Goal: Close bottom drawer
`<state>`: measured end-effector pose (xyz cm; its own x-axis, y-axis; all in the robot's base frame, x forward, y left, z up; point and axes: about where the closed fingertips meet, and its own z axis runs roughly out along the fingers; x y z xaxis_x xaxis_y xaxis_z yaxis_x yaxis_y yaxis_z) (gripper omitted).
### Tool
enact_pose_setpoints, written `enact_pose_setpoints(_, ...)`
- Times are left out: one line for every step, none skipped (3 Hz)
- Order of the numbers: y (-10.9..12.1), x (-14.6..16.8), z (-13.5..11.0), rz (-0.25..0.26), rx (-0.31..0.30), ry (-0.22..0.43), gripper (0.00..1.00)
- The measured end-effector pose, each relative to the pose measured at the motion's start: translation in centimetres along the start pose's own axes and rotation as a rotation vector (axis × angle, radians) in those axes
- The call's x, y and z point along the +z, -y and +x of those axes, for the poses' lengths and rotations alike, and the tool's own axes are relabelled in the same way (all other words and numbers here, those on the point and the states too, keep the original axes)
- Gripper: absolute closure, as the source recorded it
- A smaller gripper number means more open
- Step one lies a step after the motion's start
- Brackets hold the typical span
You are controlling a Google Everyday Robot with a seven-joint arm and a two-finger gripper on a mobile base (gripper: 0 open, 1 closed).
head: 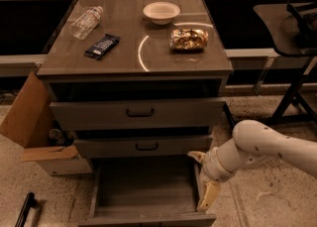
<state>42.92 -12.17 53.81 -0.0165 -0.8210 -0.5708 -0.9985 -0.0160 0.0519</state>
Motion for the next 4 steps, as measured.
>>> enact_pose_setpoints(0.0,0.0,0.0,0.000,0.000,0.000,0.00)
enact_pose_setpoints(-0.1,1.7,1.5,0.022,-0.005,-0.030,0.00)
enact_pose_setpoints(0.1,6.2,5.7,0.001,-0.005,-0.084,0.00)
enact_pose_setpoints(0.1,12.7,12.0,-0.072,0.005,-0.094,0.00)
